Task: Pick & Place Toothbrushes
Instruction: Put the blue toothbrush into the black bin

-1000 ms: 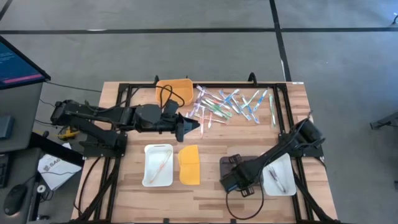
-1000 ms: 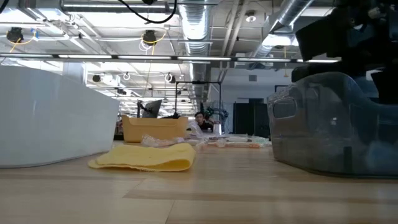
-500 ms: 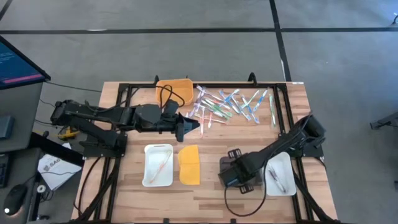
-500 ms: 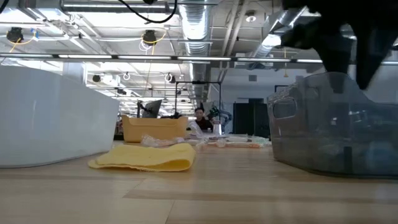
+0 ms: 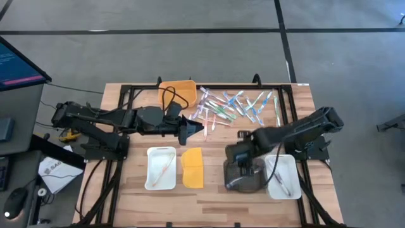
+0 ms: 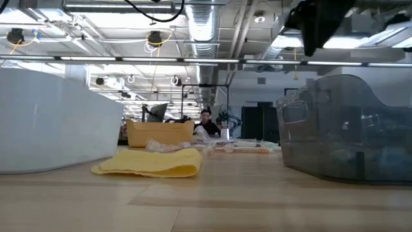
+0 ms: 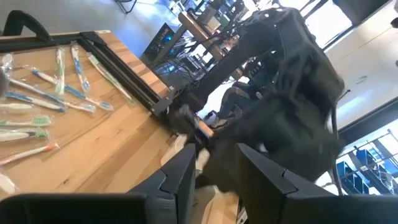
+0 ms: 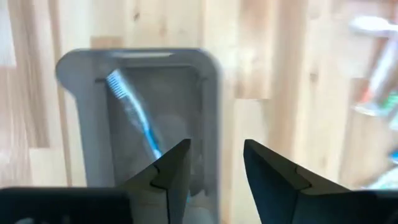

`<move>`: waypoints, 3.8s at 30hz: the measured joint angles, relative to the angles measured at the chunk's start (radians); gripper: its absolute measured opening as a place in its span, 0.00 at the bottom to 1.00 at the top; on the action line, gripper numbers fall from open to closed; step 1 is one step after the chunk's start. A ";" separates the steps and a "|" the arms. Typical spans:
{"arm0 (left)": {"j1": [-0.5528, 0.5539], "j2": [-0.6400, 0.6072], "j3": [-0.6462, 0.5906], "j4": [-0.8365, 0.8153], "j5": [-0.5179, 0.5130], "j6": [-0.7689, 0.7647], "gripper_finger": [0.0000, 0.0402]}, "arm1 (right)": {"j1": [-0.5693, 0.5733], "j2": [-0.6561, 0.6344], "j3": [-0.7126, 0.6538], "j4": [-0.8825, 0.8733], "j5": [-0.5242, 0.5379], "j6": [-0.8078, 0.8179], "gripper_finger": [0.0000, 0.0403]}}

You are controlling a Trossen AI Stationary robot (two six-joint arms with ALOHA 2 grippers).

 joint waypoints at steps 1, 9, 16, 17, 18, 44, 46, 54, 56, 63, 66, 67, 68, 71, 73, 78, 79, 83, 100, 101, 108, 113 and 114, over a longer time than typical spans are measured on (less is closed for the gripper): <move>0.002 0.000 0.000 0.000 0.000 0.000 0.27 | -0.022 -0.019 0.000 0.002 0.006 0.000 0.35; 0.007 0.000 0.000 0.006 -0.004 0.056 0.27 | -0.225 -0.122 0.000 0.013 0.015 -0.015 0.32; 0.045 0.000 0.000 0.005 0.013 0.093 0.27 | -0.385 -0.129 0.000 0.013 0.014 -0.016 0.31; 0.050 0.000 0.000 0.005 0.013 0.101 0.27 | -0.404 -0.126 0.000 0.014 0.014 -0.016 0.31; 0.055 0.000 0.000 0.005 0.013 0.102 0.27 | -0.424 -0.122 0.000 0.014 0.014 -0.016 0.31; 0.154 0.000 0.000 -0.046 0.248 0.323 0.27 | -1.096 -0.121 -0.004 -0.082 0.009 0.021 0.29; 0.163 0.000 0.000 -0.054 0.248 0.326 0.27 | -1.146 -0.121 -0.020 -0.086 0.002 0.022 0.29; 0.182 0.000 0.000 -0.081 0.247 0.331 0.27 | -1.319 -0.120 -0.178 -0.108 -0.140 0.070 0.29; 0.182 0.000 0.000 -0.081 0.247 0.348 0.27 | -1.337 -0.120 -0.213 -0.093 -0.144 0.008 0.29; 0.182 0.000 0.000 -0.081 0.246 0.370 0.27 | -1.319 -0.121 -0.278 -0.087 -0.143 -0.657 0.29; 0.182 0.000 0.000 -0.081 0.246 0.370 0.27 | -1.293 -0.121 -0.307 -0.067 -0.119 -0.878 0.29; 0.182 0.000 0.000 -0.082 0.246 0.370 0.27 | -1.283 -0.121 -0.318 -0.049 -0.094 -0.915 0.29; 0.182 0.000 0.000 -0.084 0.246 0.370 0.27 | -1.274 -0.121 -0.330 -0.030 -0.066 -0.944 0.29; 0.182 0.000 0.000 -0.098 0.248 0.370 0.27 | -1.253 -0.121 -0.363 0.063 0.022 -0.990 0.29; 0.182 0.000 0.000 -0.115 0.252 0.370 0.27 | -1.247 -0.121 -0.389 0.116 0.043 -1.012 0.29; 0.182 0.000 0.000 -0.146 0.257 0.367 0.27 | -1.247 -0.121 -0.447 0.249 0.073 -1.056 0.29; 0.182 0.000 0.000 -0.147 0.258 0.367 0.27 | -1.250 -0.121 -0.460 0.265 0.085 -1.056 0.29; 0.182 0.000 0.000 -0.147 0.259 0.364 0.27 | -1.274 -0.121 -0.506 0.316 0.098 -1.057 0.29; 0.188 0.000 0.000 -0.148 0.236 0.368 0.27 | -1.282 -0.121 -0.609 0.471 0.170 -0.978 0.29; 0.188 0.000 0.000 -0.148 0.236 0.368 0.27 | -1.282 -0.121 -0.609 0.470 0.171 -0.977 0.29; 0.188 0.000 0.000 -0.147 0.232 0.370 0.27 | -1.271 -0.119 -0.609 0.485 0.173 -0.861 0.29; 0.188 0.000 0.000 -0.147 0.233 0.370 0.27 | -1.244 -0.062 -0.588 0.456 0.227 -0.776 0.29; 0.188 0.000 0.000 -0.147 0.234 0.370 0.27 | -1.235 -0.045 -0.579 0.449 0.236 -0.751 0.29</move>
